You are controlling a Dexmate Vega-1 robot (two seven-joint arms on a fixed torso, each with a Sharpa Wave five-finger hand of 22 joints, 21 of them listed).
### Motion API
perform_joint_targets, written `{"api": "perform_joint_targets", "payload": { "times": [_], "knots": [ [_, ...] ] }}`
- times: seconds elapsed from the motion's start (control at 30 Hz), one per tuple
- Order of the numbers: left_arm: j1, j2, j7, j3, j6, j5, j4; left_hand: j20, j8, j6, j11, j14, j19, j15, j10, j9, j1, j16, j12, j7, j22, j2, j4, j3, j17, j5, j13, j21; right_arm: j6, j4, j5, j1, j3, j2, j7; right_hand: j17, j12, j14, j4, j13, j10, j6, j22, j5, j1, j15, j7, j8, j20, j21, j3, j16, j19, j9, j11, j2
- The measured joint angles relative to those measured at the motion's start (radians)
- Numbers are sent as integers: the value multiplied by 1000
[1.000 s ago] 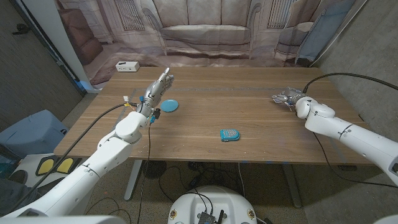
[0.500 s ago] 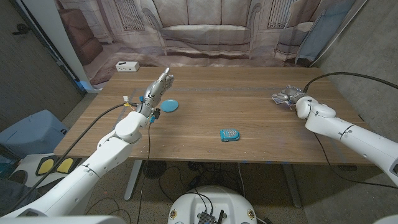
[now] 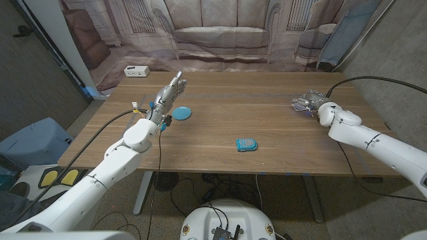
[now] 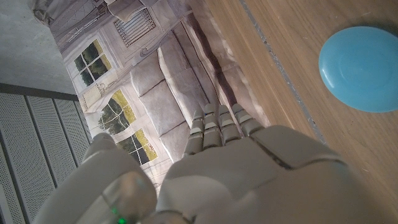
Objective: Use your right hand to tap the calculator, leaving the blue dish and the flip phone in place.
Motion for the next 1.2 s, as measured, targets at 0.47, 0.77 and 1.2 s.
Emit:
{"api": "perform_joint_targets", "payload": {
  "times": [0.47, 0.77, 1.2],
  "knots": [
    [-16, -6, -14, 8, -4, -3, 21, 2, 0, 9, 0, 0, -2, 0, 0, 0, 5, 0, 0, -9, 0, 5, -4, -4, 0, 0, 0, 0, 23, -25, 31, -37, 41, -10, -43, 0, 0, 0, 0, 5, 0, -412, -2, -1, -7, 0, 52, -8, 14, 0, 0, 4, 0, -3, 40, -15],
    [-18, -8, -16, 9, -9, -7, 28, 2, 0, 9, 0, 6, -2, 6, 0, 0, 5, 0, 0, -9, 0, 5, -4, -4, 0, 0, 0, 0, 32, -39, 43, -52, 60, -12, -58, -2, 0, 0, -4, 5, 5, -421, -2, -1, -12, -1, 78, 12, -60, 19, -4, 4, 17, -3, 52, -20],
    [-21, -8, -23, 9, -18, -7, 35, 2, 0, 12, 0, 5, -2, 6, 0, 0, 5, 0, 0, -5, 0, 5, -7, -1, 0, 0, 0, 0, 69, -70, 81, -96, 112, -12, -103, -9, 0, -2, -12, 2, 27, -396, -8, -1, -5, -31, 132, 19, -113, 35, -4, 11, 129, -3, 71, -27]
  ]
}}
